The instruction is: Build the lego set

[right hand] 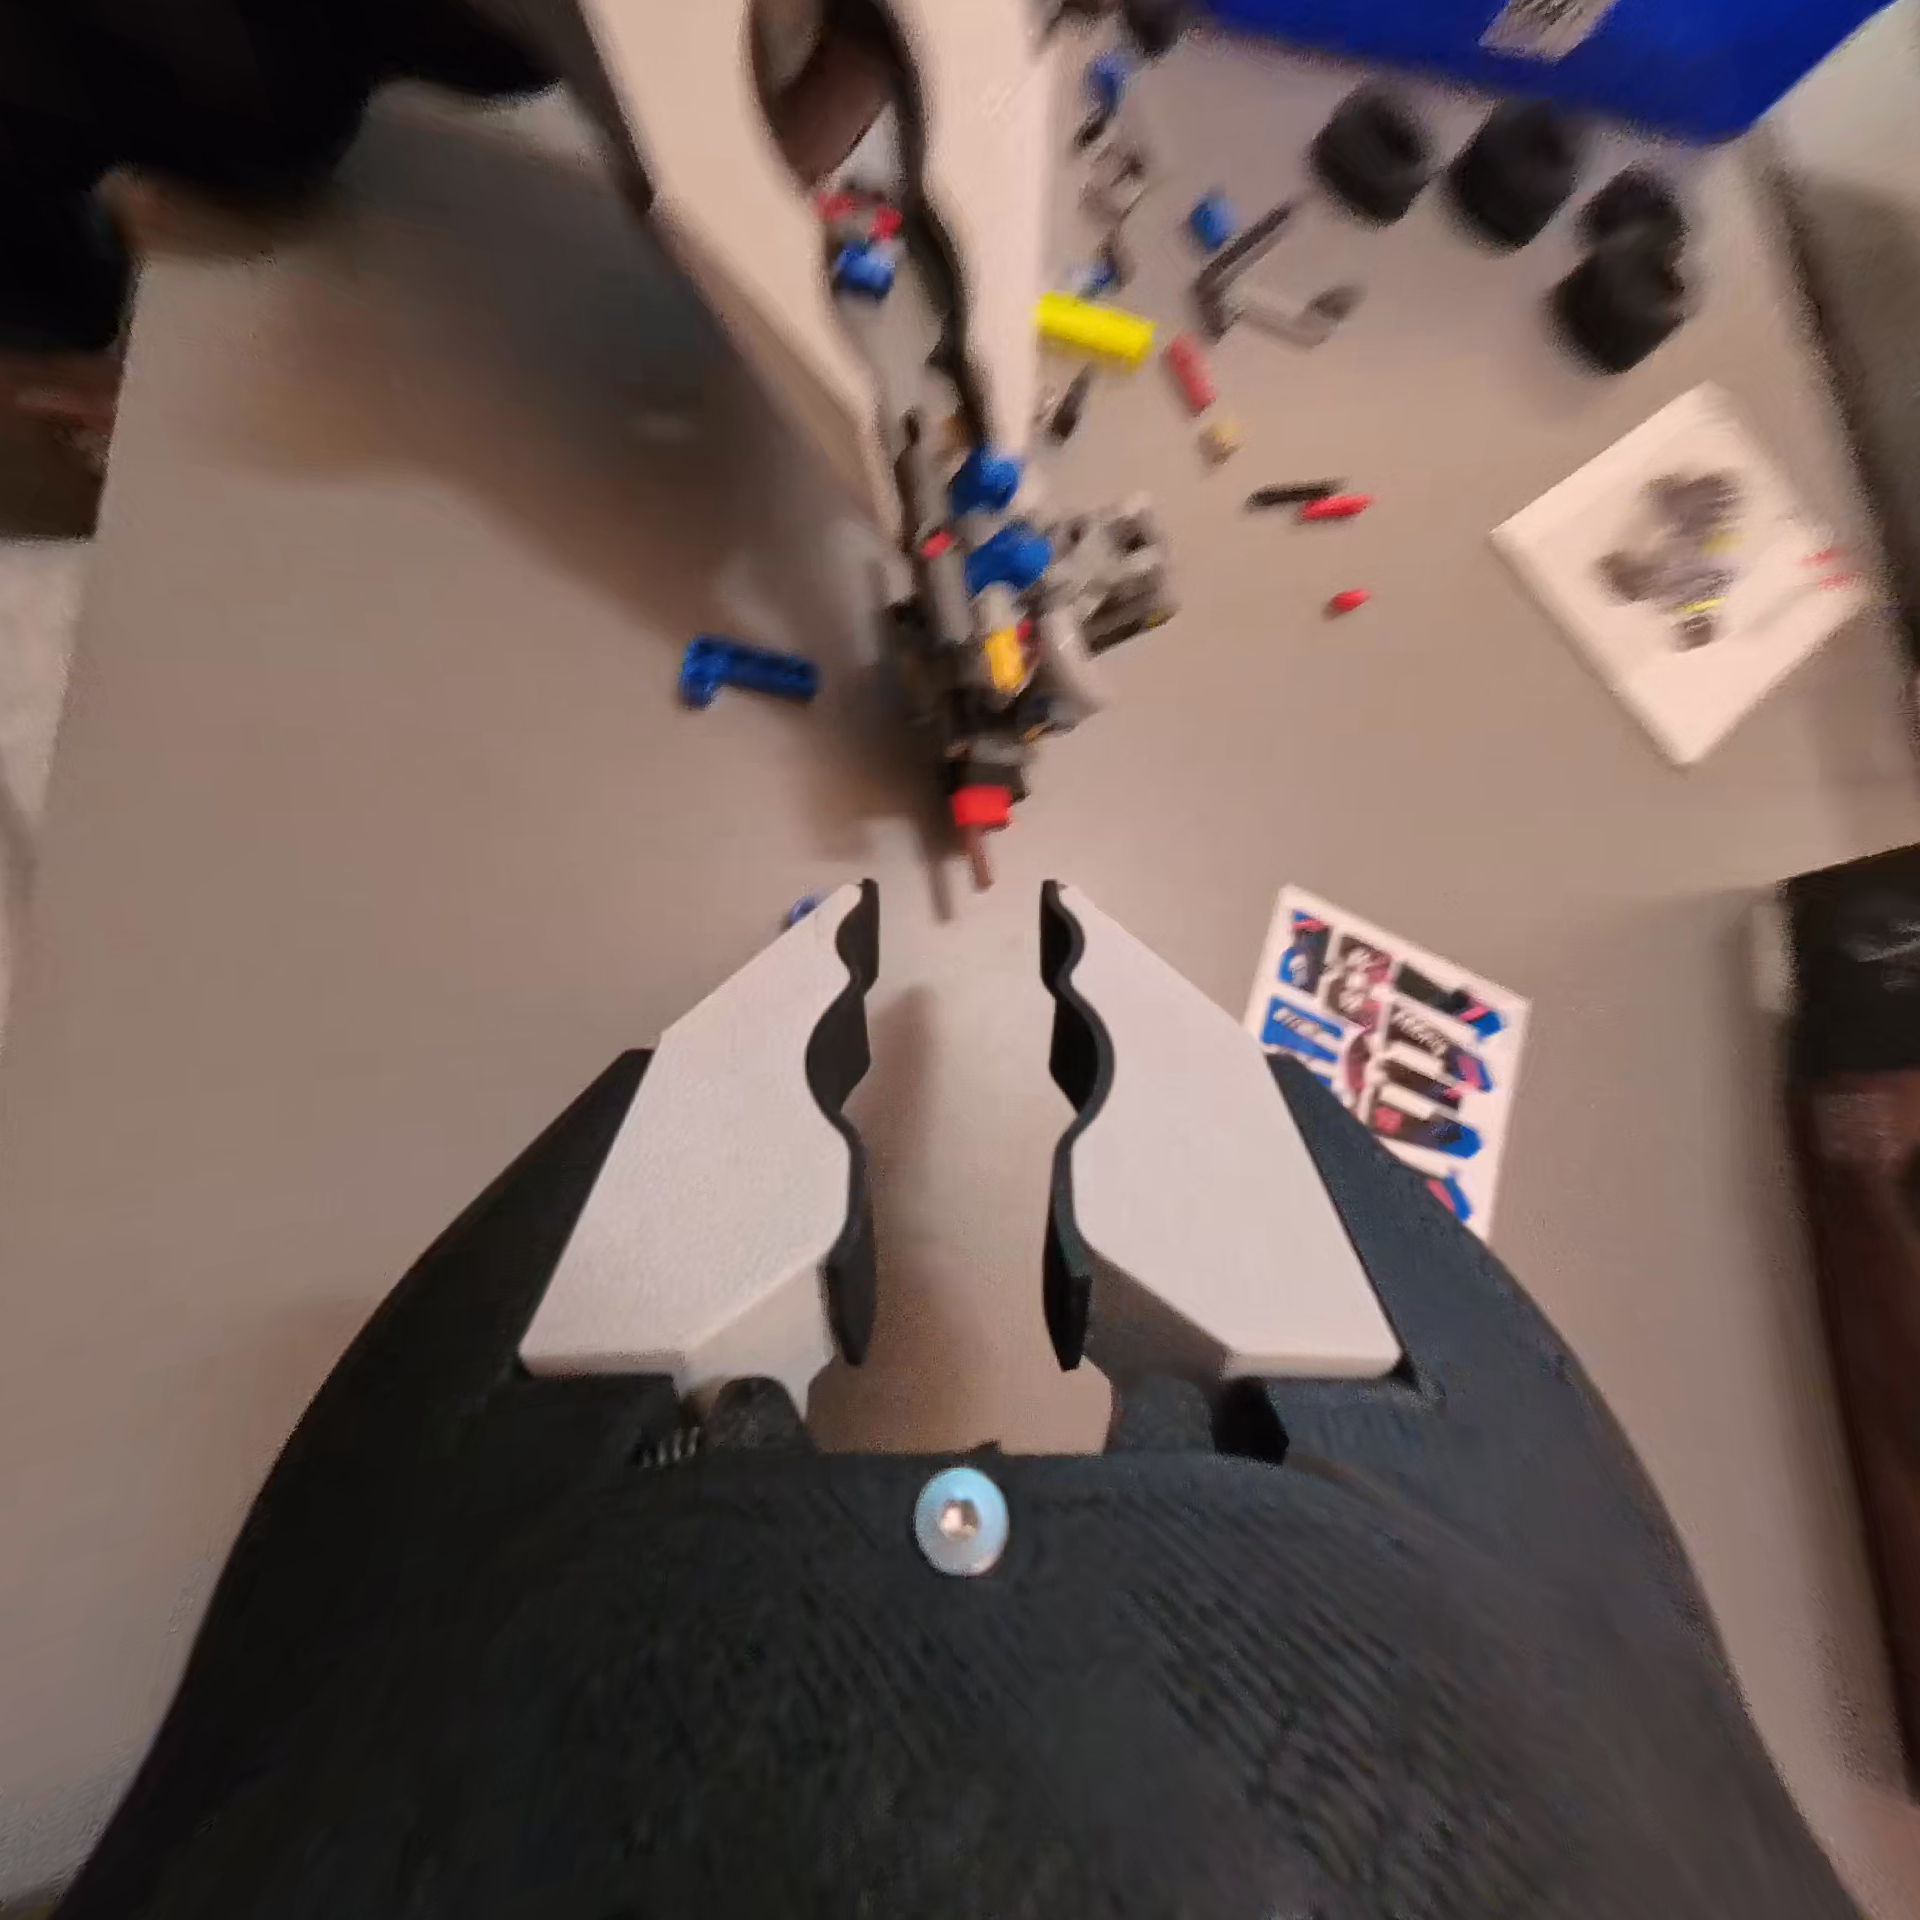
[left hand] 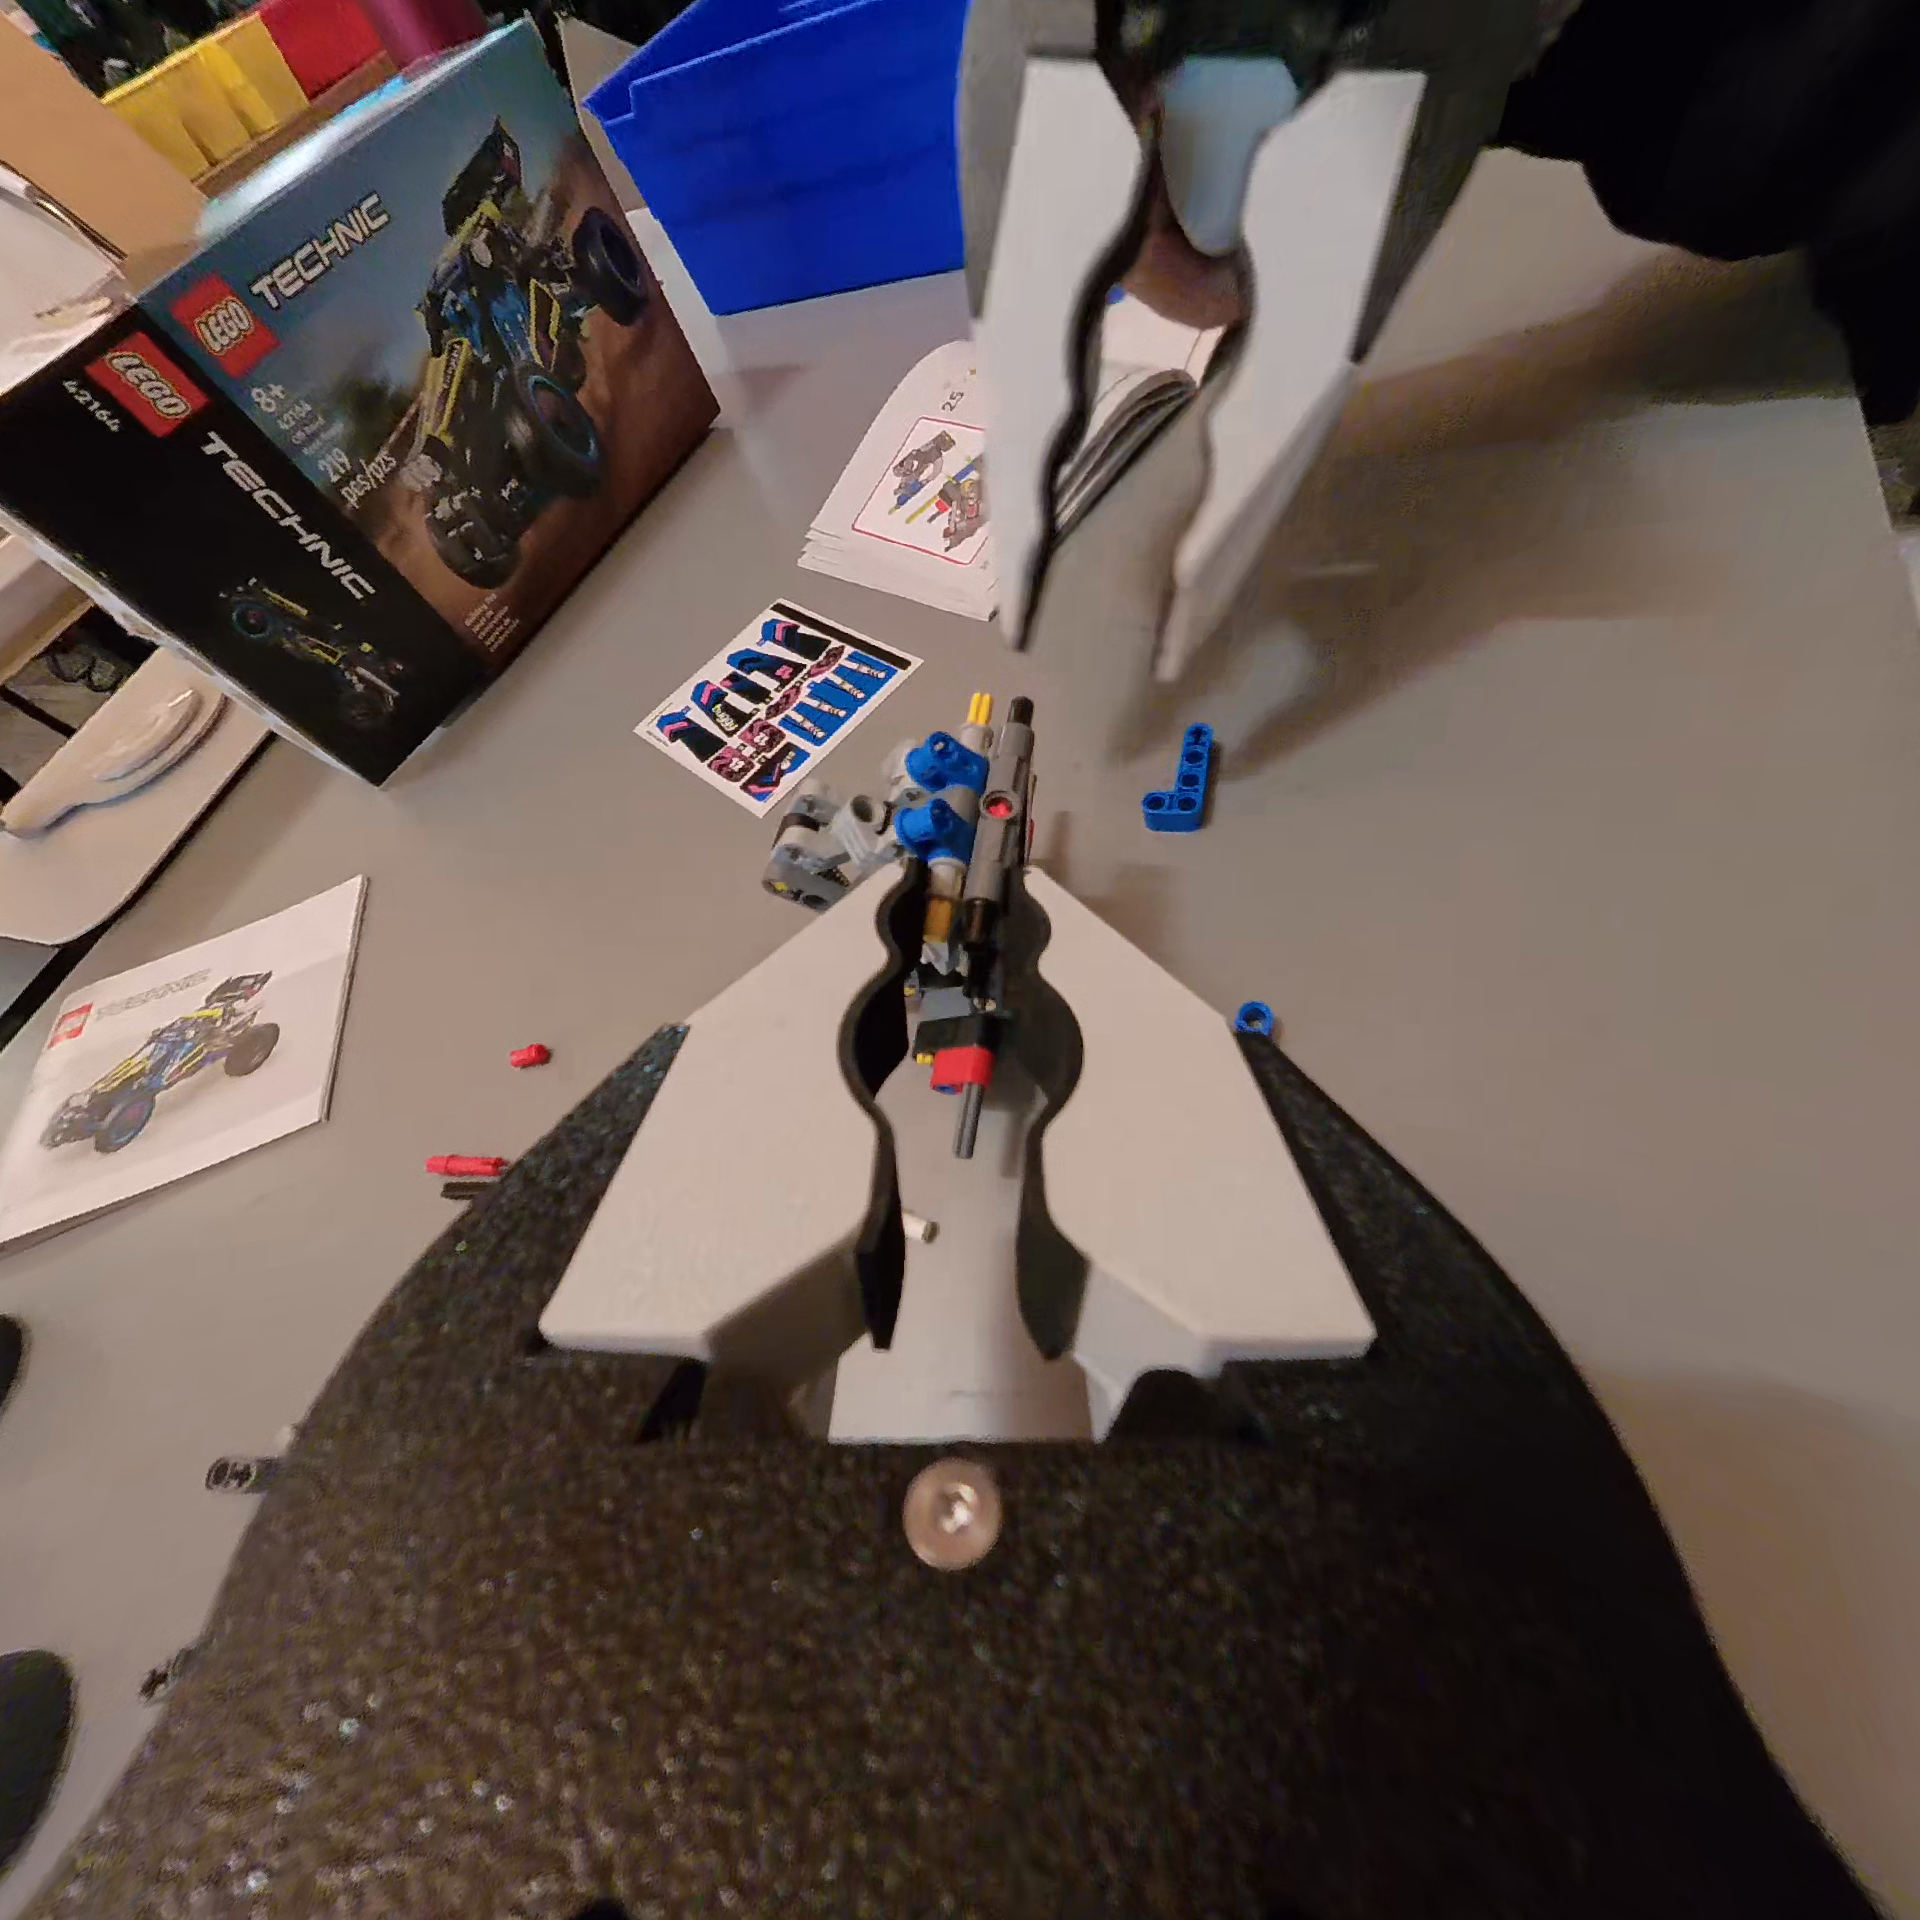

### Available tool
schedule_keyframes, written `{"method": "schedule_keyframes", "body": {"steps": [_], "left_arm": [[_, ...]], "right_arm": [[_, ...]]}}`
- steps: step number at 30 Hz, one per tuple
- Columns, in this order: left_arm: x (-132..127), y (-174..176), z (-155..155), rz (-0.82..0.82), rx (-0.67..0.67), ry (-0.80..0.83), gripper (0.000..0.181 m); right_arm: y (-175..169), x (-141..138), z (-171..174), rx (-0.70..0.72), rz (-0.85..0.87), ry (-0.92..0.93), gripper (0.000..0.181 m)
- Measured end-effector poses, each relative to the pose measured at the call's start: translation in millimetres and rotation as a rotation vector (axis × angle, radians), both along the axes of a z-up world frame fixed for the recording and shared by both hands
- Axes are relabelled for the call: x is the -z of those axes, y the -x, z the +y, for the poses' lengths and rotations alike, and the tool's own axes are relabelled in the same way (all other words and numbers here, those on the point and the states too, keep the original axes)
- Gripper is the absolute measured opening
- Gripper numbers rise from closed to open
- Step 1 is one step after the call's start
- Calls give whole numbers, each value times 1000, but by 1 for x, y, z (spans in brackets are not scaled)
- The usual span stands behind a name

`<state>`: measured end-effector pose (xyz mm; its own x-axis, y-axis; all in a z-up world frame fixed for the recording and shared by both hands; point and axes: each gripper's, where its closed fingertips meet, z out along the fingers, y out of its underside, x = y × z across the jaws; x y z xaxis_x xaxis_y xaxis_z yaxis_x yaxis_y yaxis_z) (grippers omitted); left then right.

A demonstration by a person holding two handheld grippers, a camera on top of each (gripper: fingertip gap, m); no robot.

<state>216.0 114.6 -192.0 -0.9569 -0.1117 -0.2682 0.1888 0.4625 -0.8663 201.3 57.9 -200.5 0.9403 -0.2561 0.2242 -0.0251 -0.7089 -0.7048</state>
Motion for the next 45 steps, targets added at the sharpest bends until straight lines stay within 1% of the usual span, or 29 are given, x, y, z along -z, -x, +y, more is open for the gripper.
{"method": "schedule_keyframes", "body": {"steps": [1, 2, 4, 7, 8, 9, 13, 16, 21, 24, 29, 39, 41, 43, 45], "left_arm": [[0, 0, 0, -1, 4, 4, 12], [0, 0, 0, 0, 5, 8, 12], [0, 1, -1, -1, 11, 13, 12], [0, 1, 0, -9, 15, 14, 12], [0, 2, -1, -8, 16, 14, 12], [0, 2, -1, -10, 17, 14, 12], [0, 1, 1, -3, 14, 19, 12], [1, 2, 4, 34, 17, 7, 13], [2, 4, 7, 57, 10, -17, 15], [2, 2, 7, 32, 11, 15, 15], [0, -1, 9, 56, 19, 79, 14], [0, -7, 1, 35, -53, 25, 13], [0, -7, 0, 35, -55, 27, 12], [-1, -7, 2, 30, -48, 32, 12], [-1, -7, 5, 39, -39, 41, 12]], "right_arm": [[-2, -5, 7, 0, -21, -39, 30], [-2, -8, 14, -14, -35, -69, 29], [-7, -11, 25, -10, -81, -112, 30], [-6, -17, 39, -40, -76, -184, 19], [-7, -15, 41, -46, -73, -178, 14], [-9, -12, 42, -45, -78, -160, 13], [-11, -12, 45, -54, -129, -129, 13], [-8, -11, 49, -82, -173, -122, 12], [-6, -10, 52, -105, -185, -120, 11], [-8, -10, 52, -103, -178, -127, 12], [-11, -13, 56, -79, -153, -167, 12], [-20, -12, 47, -24, -164, -167, 15], [-21, -21, 36, -5, -161, -187, 21], [-8, -25, 24, -42, -57, -219, 24], [6, -14, 10, -76, 55, -160, 29]]}}
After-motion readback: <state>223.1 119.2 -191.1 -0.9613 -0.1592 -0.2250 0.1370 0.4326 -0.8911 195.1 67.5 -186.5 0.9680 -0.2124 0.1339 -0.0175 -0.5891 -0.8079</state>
